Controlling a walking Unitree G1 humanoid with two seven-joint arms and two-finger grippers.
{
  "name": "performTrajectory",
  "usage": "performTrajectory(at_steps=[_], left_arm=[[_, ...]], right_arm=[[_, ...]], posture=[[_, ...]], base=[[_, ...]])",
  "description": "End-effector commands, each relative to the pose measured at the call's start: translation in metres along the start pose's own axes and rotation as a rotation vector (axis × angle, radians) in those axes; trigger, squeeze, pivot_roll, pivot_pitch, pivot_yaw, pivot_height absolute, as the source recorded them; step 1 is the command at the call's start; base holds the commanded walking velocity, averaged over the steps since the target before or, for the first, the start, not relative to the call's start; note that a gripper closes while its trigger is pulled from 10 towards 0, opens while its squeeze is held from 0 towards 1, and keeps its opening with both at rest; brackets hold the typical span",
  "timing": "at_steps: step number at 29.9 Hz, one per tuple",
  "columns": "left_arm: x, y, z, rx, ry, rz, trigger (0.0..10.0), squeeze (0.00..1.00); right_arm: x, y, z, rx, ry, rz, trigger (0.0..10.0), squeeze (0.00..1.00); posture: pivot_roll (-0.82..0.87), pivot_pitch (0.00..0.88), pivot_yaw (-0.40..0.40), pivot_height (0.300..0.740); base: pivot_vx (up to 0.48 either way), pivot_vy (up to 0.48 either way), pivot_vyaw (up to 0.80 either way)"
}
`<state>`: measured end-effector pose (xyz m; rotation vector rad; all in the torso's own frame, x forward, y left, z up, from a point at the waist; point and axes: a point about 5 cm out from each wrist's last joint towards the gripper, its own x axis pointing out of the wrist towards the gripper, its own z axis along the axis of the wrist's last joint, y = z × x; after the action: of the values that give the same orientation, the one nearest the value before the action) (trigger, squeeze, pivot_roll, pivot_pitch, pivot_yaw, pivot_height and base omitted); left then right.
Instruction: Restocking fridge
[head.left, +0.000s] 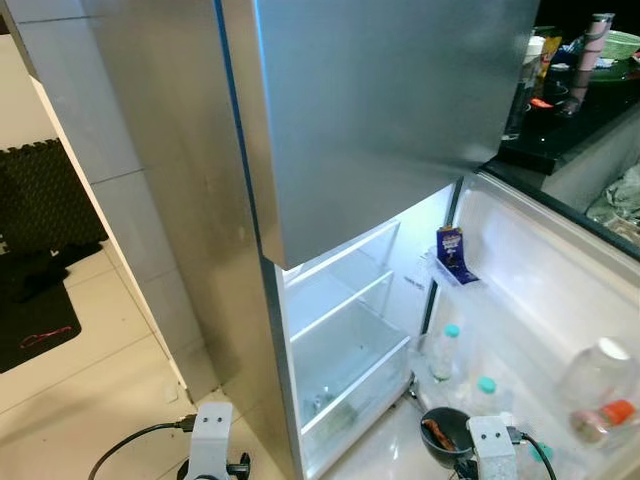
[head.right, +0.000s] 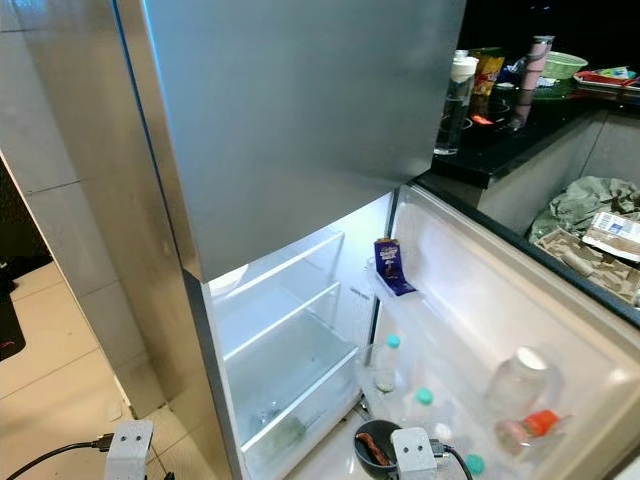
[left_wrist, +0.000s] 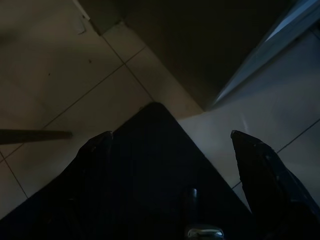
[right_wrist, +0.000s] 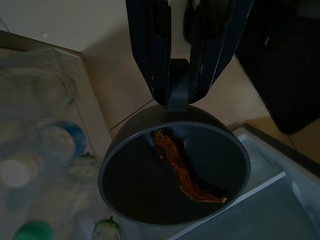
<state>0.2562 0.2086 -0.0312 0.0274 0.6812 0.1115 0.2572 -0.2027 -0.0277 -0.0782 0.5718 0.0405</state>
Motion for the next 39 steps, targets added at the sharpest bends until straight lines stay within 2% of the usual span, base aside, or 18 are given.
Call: performTrajectory(at_steps=[1,4,8,15,20,22,39], left_arm=[[-0.002,0.005,-0.007,-0.005,0.02,0.014,10.0,0.0],[-0.001,0.003,-0.007,-0.006,0.02,0.009,10.0,0.0],[-0.001,0.001,-0.007,-0.007,0.02,0.005,10.0,0.0],[-0.001,-0.001,-0.006,-0.005,0.011,-0.003,10.0,0.0],[-0.002,-0.001,-0.007,-0.001,0.013,-0.004,10.0,0.0],[-0.003,-0.001,-0.01,0.003,0.015,-0.005,10.0,0.0],[-0.004,-0.005,-0.014,0.021,0.029,-0.019,10.0,0.0]], right_arm=[[-0.002,-0.022,0.006,-0.001,-0.022,-0.087,10.0,0.0],[-0.003,-0.029,0.007,0.007,-0.022,-0.102,10.0,0.0],[-0.004,-0.027,0.003,0.01,-0.014,-0.088,10.0,0.0],[-0.002,0.0,-0.004,0.024,-0.002,0.008,10.0,0.0],[-0.002,0.008,-0.005,-0.01,0.0,0.05,10.0,0.0],[-0.002,0.012,-0.007,-0.01,0.006,0.063,10.0,0.0],[-0.003,0.014,-0.011,-0.023,0.022,0.079,10.0,0.0]], posture=[[-0.07,0.117,0.018,0.74],[-0.08,0.115,0.017,0.74],[-0.08,0.111,0.016,0.74],[-0.08,0.095,0.02,0.74],[-0.08,0.09,0.021,0.74],[-0.08,0.088,0.017,0.74],[-0.08,0.075,-0.001,0.74]], base=[[0.0,0.0,0.0],[0.0,0.0,0.0],[0.0,0.0,0.0],[0.0,0.0,0.0],[0.0,0.0,0.0],[0.0,0.0,0.68],[0.0,0.0,0.8]])
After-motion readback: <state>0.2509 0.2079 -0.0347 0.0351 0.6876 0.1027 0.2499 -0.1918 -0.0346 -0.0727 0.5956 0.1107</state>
